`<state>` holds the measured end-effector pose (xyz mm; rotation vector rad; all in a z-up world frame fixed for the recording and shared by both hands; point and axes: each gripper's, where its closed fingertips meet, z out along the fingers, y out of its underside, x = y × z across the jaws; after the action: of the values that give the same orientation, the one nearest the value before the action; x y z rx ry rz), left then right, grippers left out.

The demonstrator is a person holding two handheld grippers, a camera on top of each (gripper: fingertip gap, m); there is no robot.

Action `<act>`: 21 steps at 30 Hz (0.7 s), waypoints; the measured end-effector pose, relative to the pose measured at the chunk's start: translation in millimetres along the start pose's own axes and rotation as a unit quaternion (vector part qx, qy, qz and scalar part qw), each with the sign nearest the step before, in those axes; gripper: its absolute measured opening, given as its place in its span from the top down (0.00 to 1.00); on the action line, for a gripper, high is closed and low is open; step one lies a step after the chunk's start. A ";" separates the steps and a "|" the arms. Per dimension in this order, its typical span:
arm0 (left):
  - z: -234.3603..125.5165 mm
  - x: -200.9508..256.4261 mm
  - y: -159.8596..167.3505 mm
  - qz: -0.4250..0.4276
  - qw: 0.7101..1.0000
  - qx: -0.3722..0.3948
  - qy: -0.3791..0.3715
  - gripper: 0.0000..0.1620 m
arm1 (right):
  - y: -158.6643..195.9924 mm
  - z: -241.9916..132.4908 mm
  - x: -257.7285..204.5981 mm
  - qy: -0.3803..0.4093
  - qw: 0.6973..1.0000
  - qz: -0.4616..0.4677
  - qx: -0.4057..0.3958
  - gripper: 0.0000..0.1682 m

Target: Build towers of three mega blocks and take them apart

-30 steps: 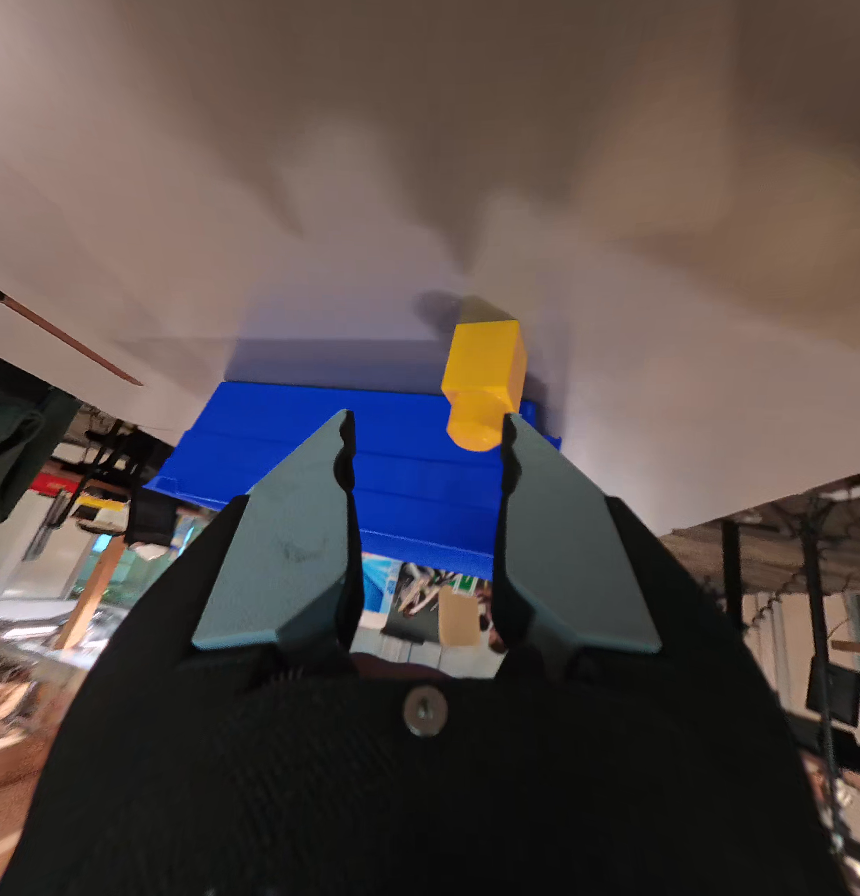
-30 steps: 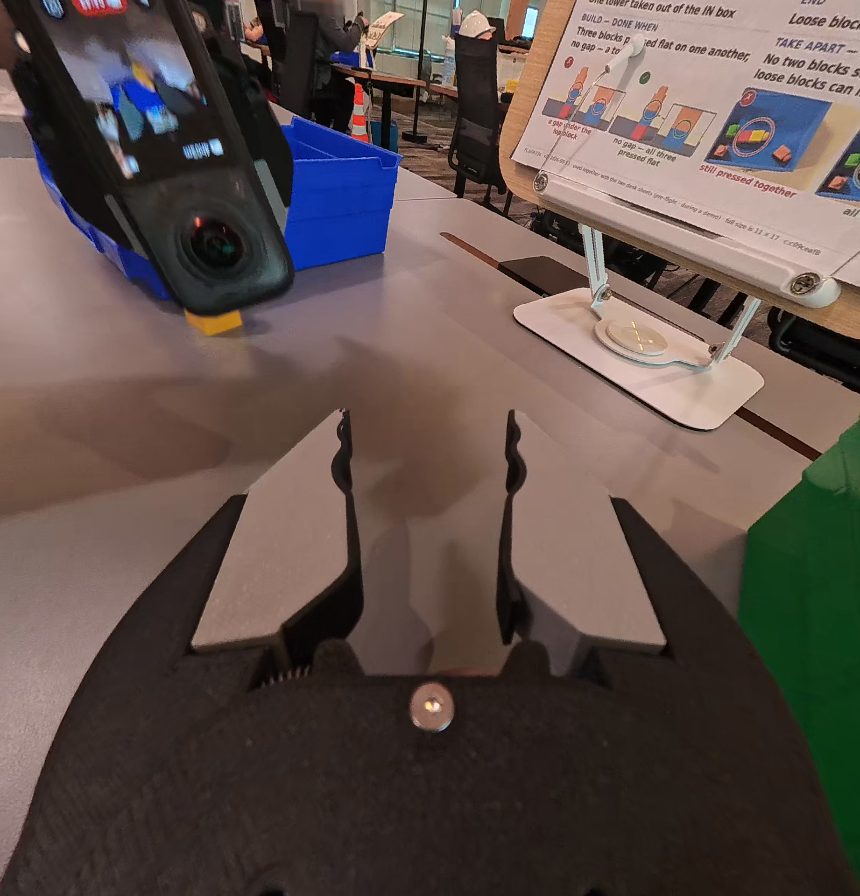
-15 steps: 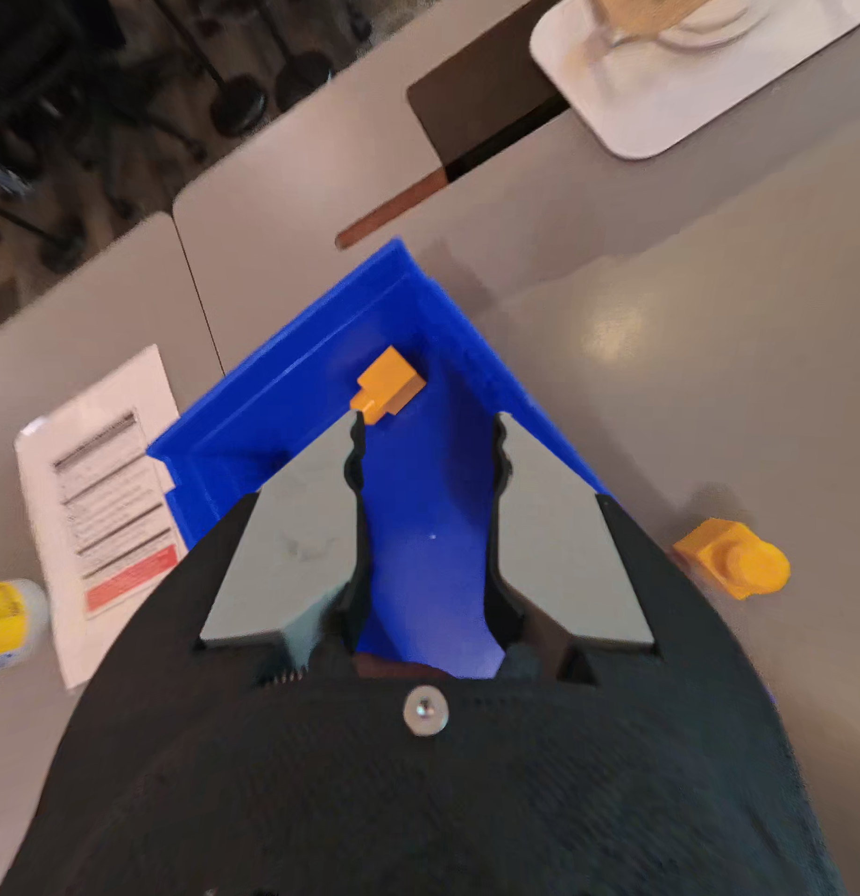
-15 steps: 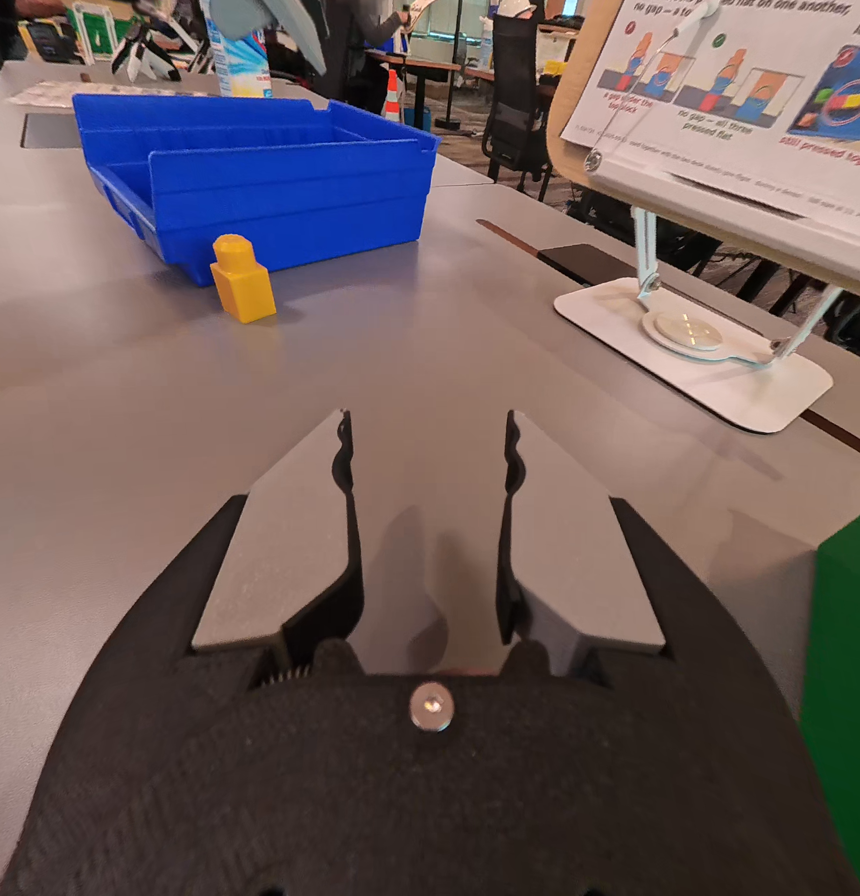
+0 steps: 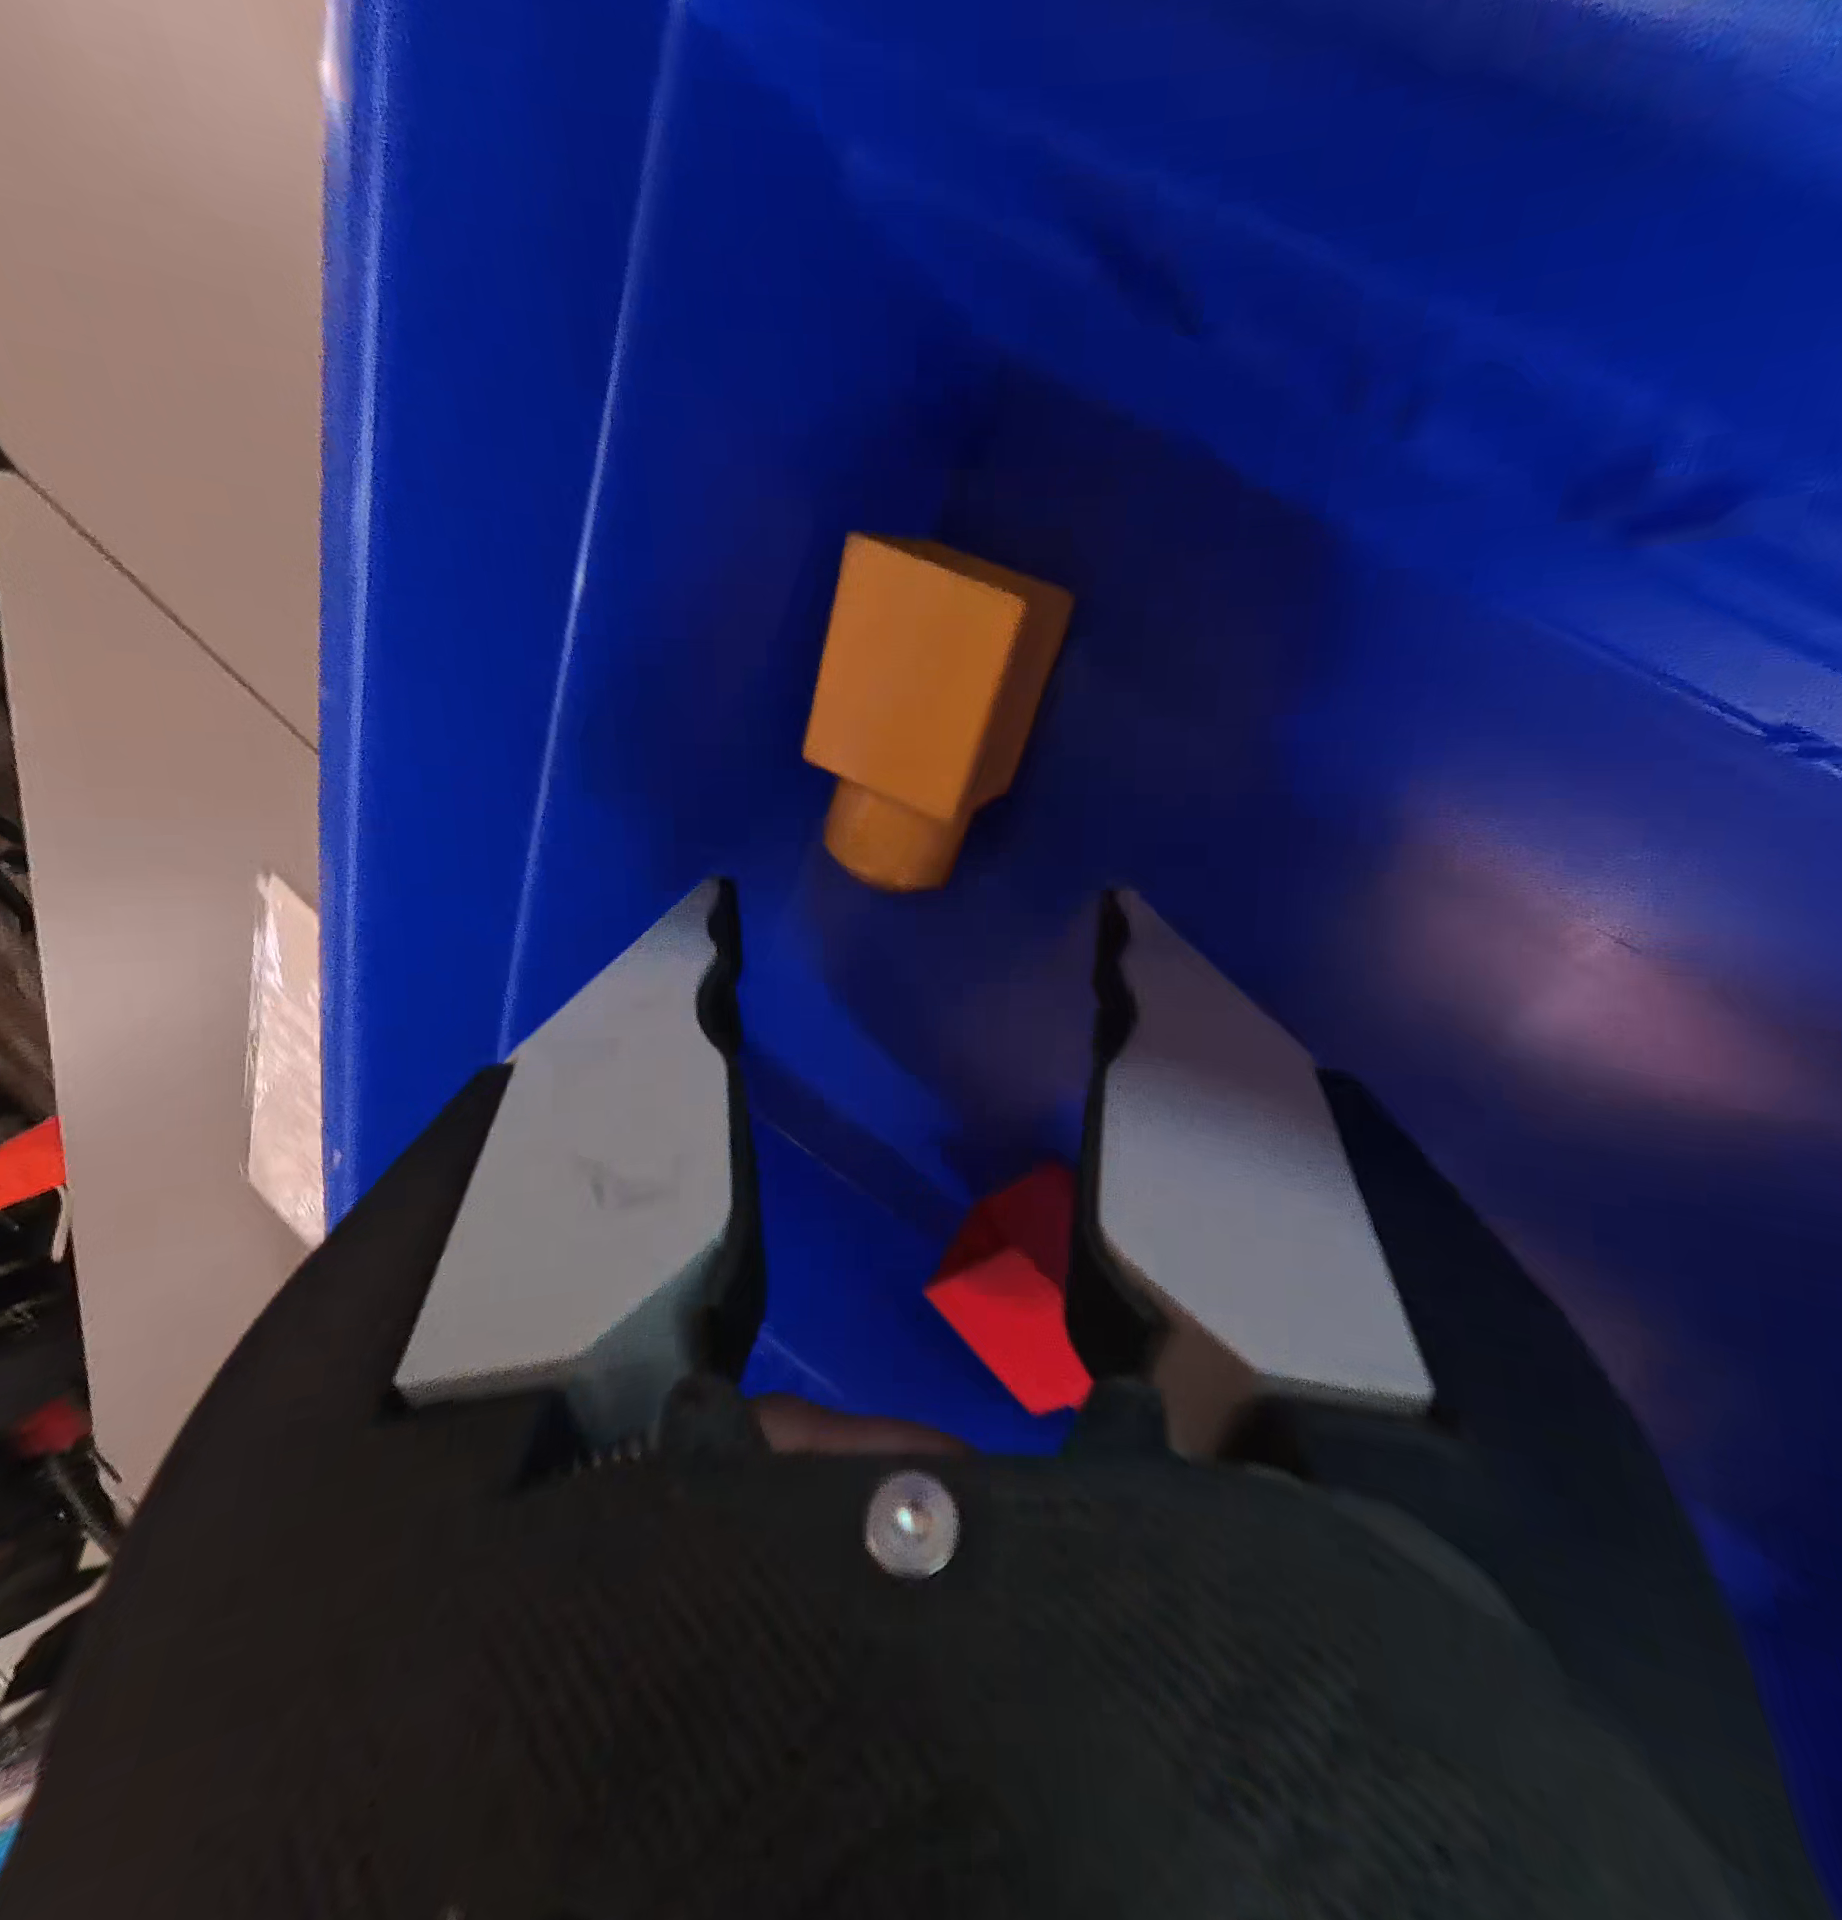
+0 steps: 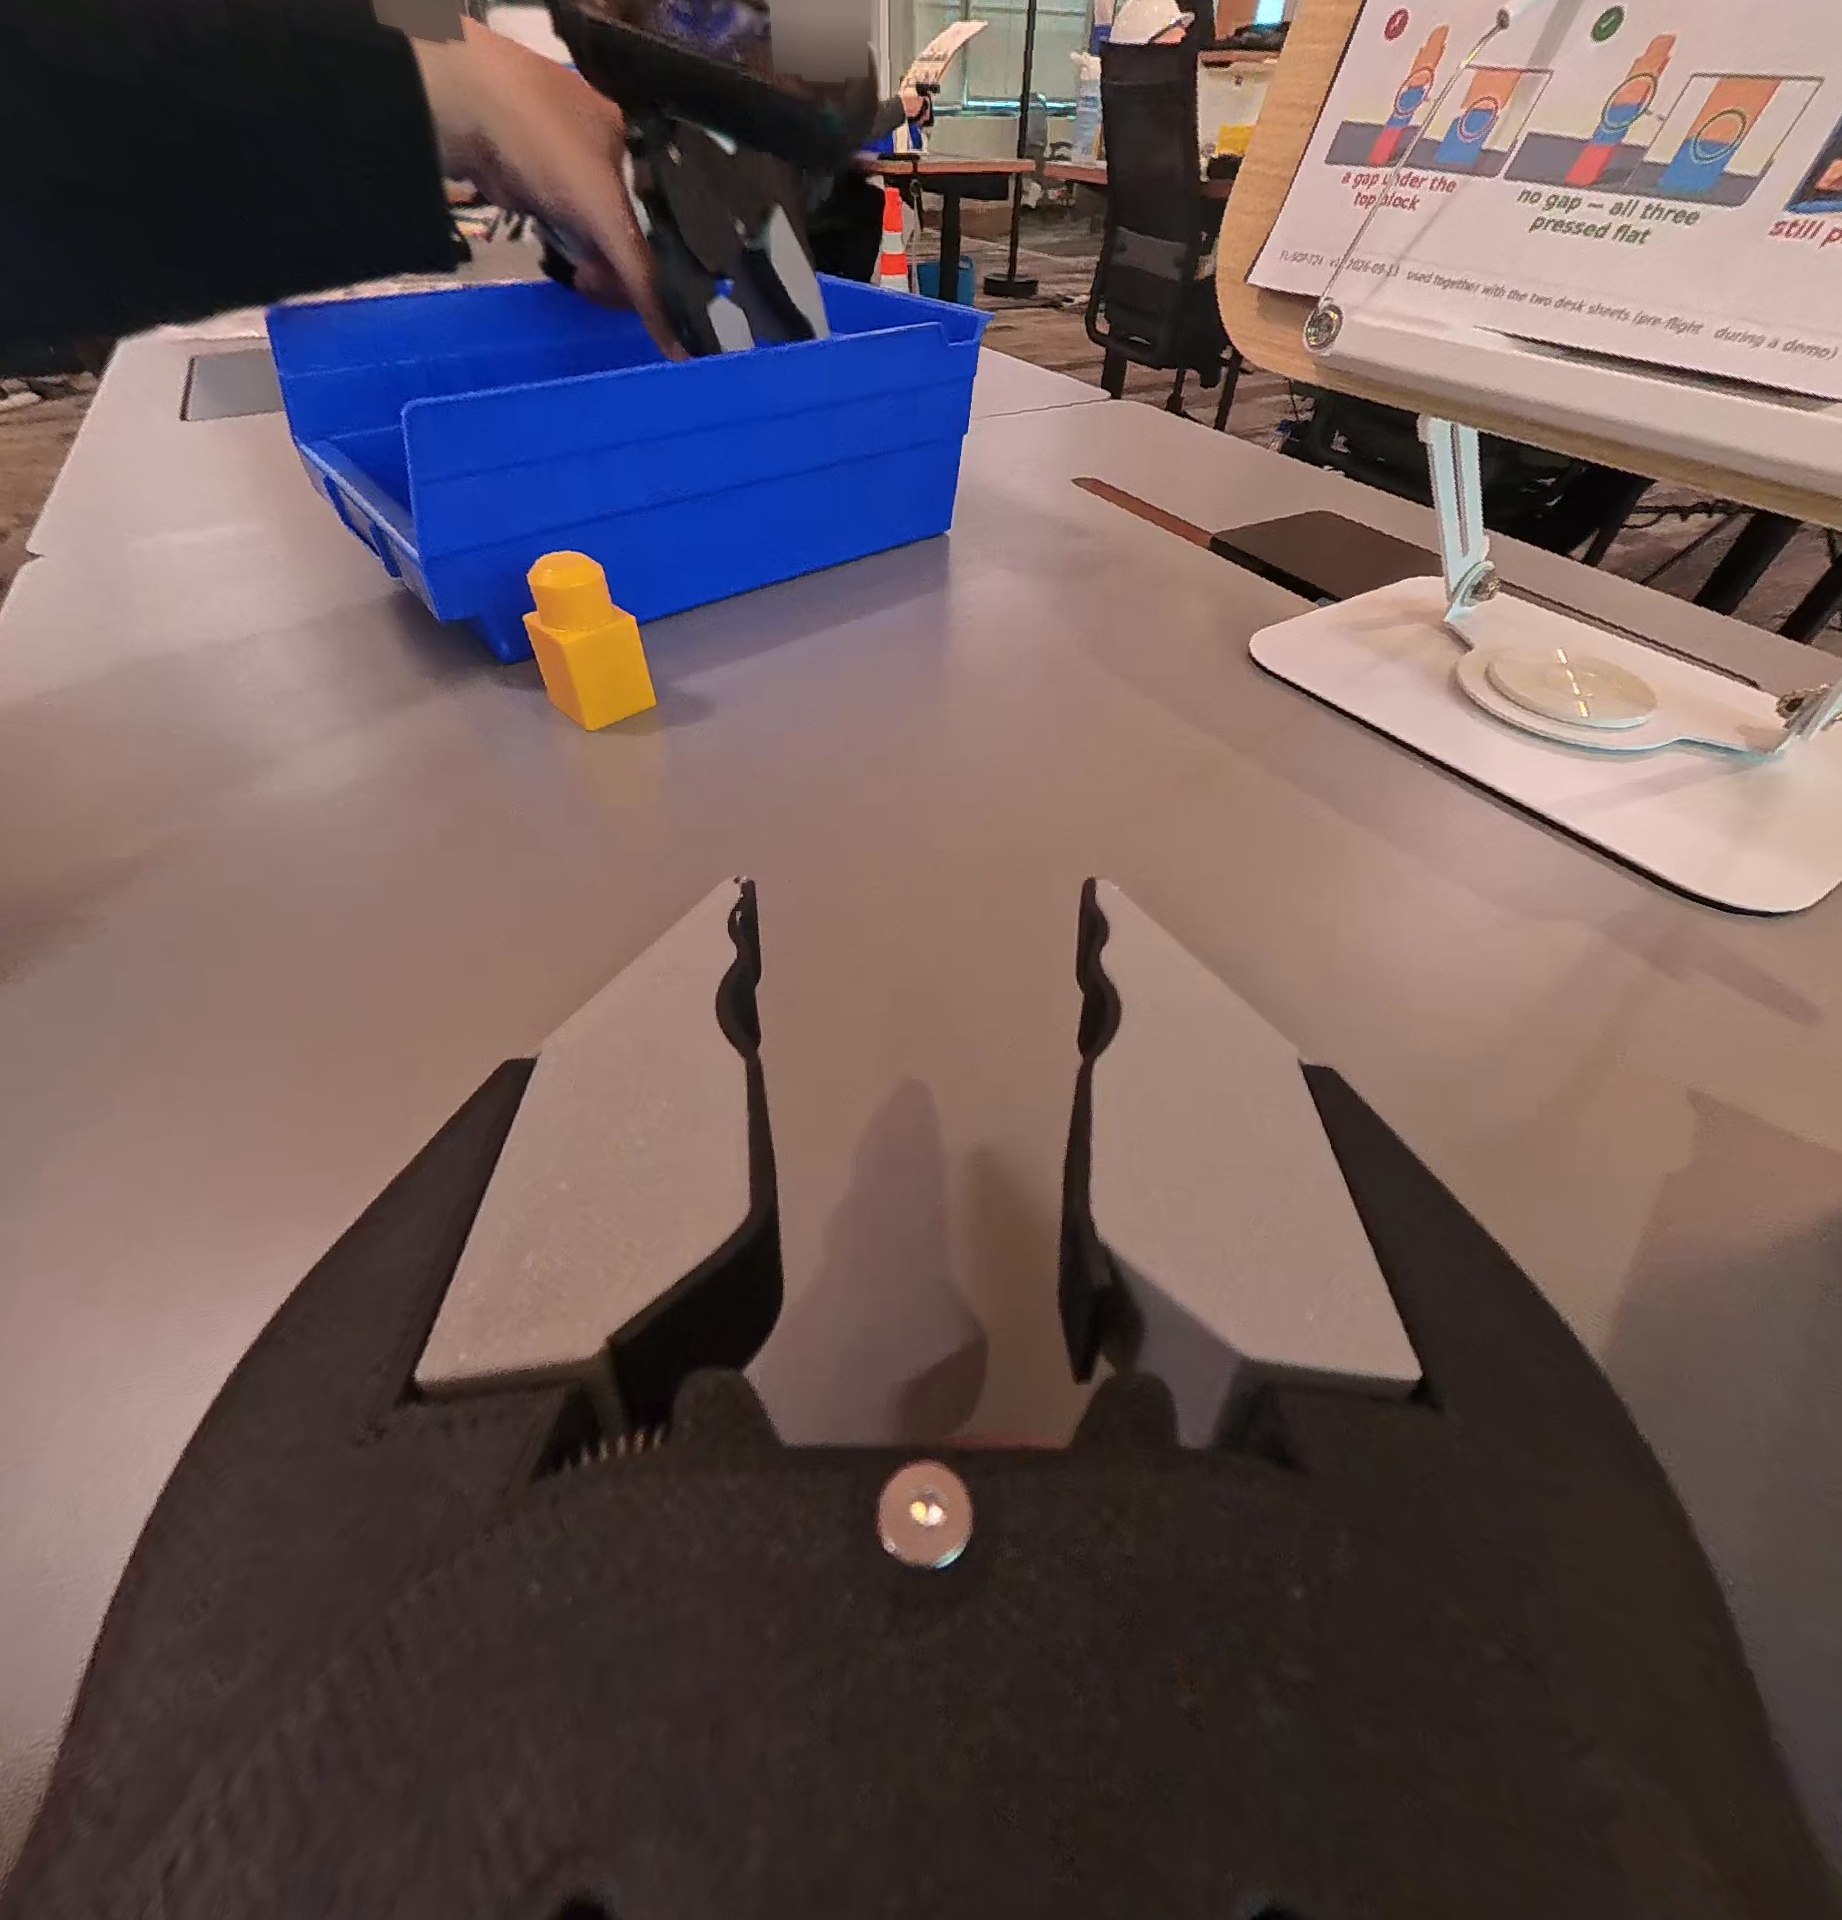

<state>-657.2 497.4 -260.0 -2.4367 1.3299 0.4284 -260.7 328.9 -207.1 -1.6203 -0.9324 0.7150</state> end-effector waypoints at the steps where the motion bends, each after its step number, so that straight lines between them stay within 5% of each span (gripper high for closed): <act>1: 5.1 -2.5 -1.9 0.007 1.000 -0.001 0.004 0.60 | -0.1 -0.2 0.2 -0.002 1.000 0.003 0.000 0.65; 5: 22.0 -8.6 -4.2 0.023 0.999 -0.016 0.015 0.83 | -0.3 -0.4 0.8 -0.010 1.000 0.016 0.002 0.65; 10: 13.9 -9.3 -2.4 0.048 0.999 -0.025 -0.003 0.83 | -1.1 -2.1 -0.5 -0.012 1.000 0.019 0.006 0.66; 21: -149.5 23.1 -22.0 0.106 0.992 -0.048 -0.049 0.84 | -1.1 0.0 -20.0 -0.028 1.000 0.000 -0.001 0.67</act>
<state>-611.2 428.0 -131.8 -2.3250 1.5649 0.6711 -271.1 311.8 -206.3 -1.6080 -0.9737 0.7629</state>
